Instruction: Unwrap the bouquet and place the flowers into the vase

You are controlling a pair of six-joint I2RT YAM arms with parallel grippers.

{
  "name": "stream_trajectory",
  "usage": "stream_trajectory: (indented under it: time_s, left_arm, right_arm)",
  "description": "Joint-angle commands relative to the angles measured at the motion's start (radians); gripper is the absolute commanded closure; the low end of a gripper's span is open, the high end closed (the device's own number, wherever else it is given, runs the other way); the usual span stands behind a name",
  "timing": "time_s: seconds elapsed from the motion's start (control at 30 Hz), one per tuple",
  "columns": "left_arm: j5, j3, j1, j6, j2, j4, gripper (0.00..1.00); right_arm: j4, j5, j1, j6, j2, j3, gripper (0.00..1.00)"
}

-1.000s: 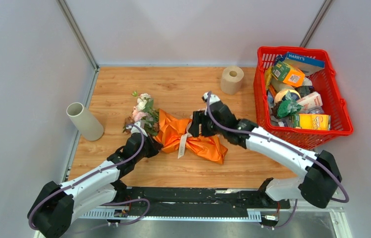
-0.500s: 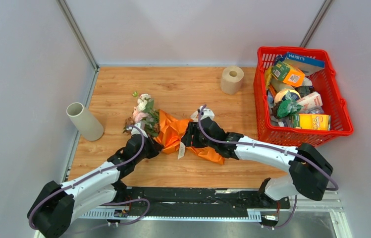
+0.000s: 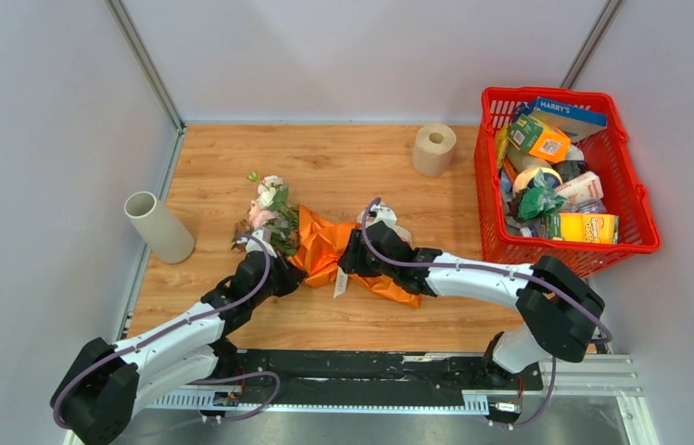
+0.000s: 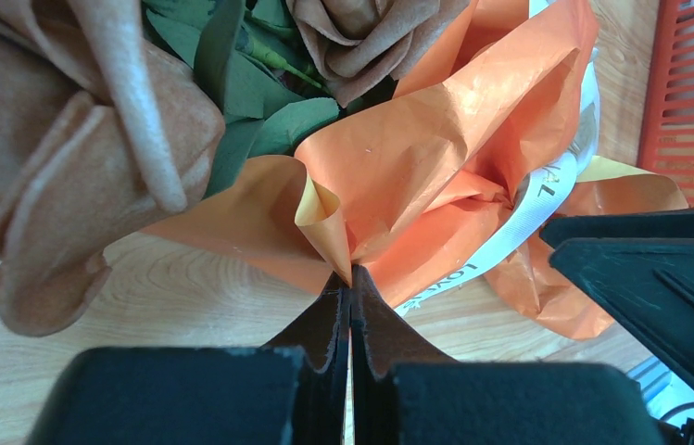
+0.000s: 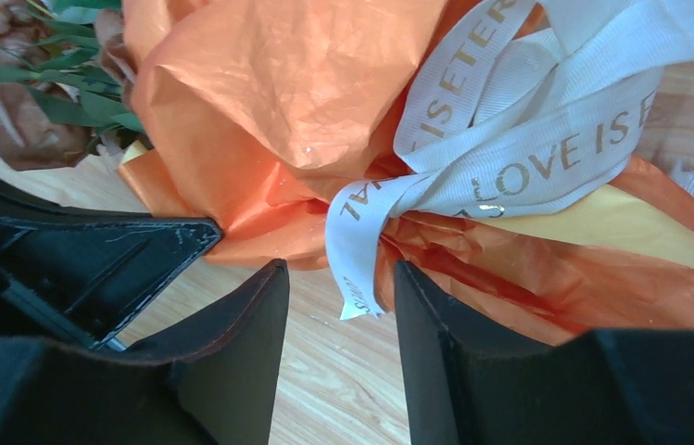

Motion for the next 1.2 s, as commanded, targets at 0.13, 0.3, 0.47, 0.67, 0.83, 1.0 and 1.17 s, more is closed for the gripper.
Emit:
stream_trajectory:
  time_s: [0.13, 0.3, 0.47, 0.67, 0.83, 1.0, 1.17]
  left_arm:
    - [0.01, -0.008, -0.014, -0.01, -0.01, 0.036, 1.0]
    - [0.006, -0.012, -0.017, -0.01, -0.005, 0.038, 1.0]
    - [0.002, -0.014, -0.018, -0.016, -0.002, 0.038, 1.0]
    - [-0.028, -0.017, -0.018, -0.02, -0.004, 0.016, 1.0]
    - [-0.033, -0.012, -0.02, -0.028, 0.009, 0.015, 1.0]
    - [-0.028, -0.008, -0.022, -0.023, 0.027, 0.013, 1.0]
    - [-0.033, -0.009, -0.023, -0.02, 0.023, 0.004, 1.0]
  right_arm:
    - [0.06, 0.029, 0.002, 0.034, 0.068, 0.044, 0.57]
    - [0.066, 0.041, 0.002, 0.028, 0.082, 0.042, 0.71]
    - [0.083, 0.056, 0.002, 0.01, 0.056, 0.038, 0.97]
    - [0.097, 0.069, -0.004, -0.056, -0.029, 0.041, 1.0]
    - [0.094, 0.069, -0.026, -0.059, -0.122, 0.032, 1.0]
    - [0.094, 0.046, -0.076, -0.082, -0.179, 0.039, 1.0]
    - [0.084, 0.12, -0.153, -0.131, -0.254, 0.096, 1.0]
